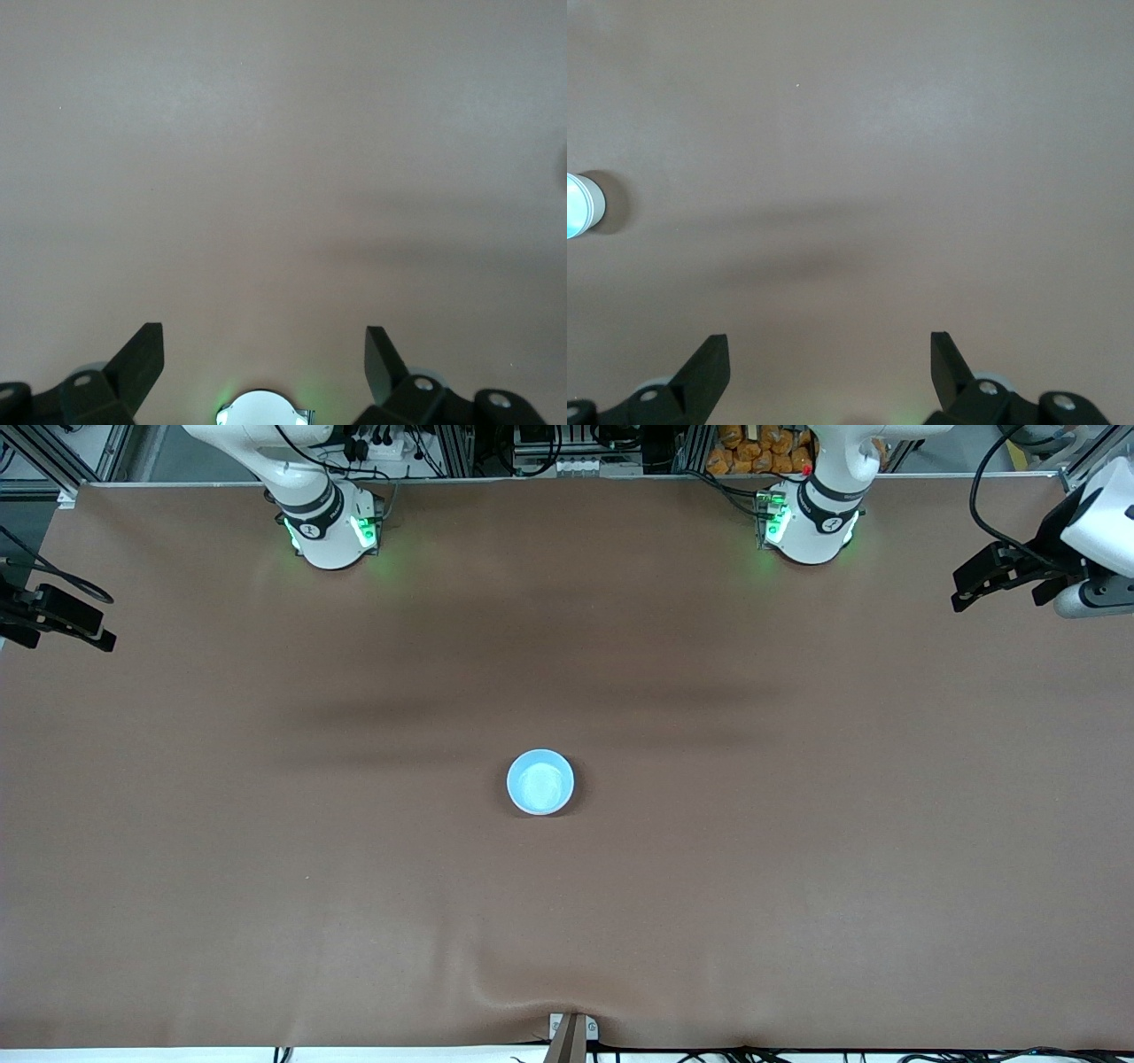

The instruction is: Stack pink and blue bowls on white bowl

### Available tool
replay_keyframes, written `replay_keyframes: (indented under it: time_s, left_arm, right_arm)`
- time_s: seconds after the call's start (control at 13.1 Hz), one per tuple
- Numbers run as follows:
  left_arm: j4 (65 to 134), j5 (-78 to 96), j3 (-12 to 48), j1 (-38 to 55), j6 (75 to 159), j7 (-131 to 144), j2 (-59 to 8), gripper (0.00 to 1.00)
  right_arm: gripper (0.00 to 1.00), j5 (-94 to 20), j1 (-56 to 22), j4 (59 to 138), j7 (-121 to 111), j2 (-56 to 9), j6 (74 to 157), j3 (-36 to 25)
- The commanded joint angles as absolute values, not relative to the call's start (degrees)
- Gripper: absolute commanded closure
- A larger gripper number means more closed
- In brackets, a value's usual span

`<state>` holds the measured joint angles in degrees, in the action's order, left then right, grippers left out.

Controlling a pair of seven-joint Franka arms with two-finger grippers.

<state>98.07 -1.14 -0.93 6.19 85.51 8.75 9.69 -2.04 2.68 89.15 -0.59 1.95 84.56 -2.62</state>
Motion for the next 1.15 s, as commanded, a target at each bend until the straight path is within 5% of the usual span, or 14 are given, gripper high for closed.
replay_keyframes:
  time_s: [0.0, 1.07]
  left_arm:
    - [99.32, -2.37, -0.44, 6.15, 86.84, 8.44, 11.51, 0.0]
    - [95.98, -2.37, -0.79, 6.15, 85.96, 8.35, 9.84, 0.0]
  right_arm:
    - [0.0, -0.88, 2.2, 88.86, -1.05, 1.93, 84.11, -2.72]
    - [0.0, -0.88, 2.2, 88.86, -0.97, 1.93, 84.11, -2.72]
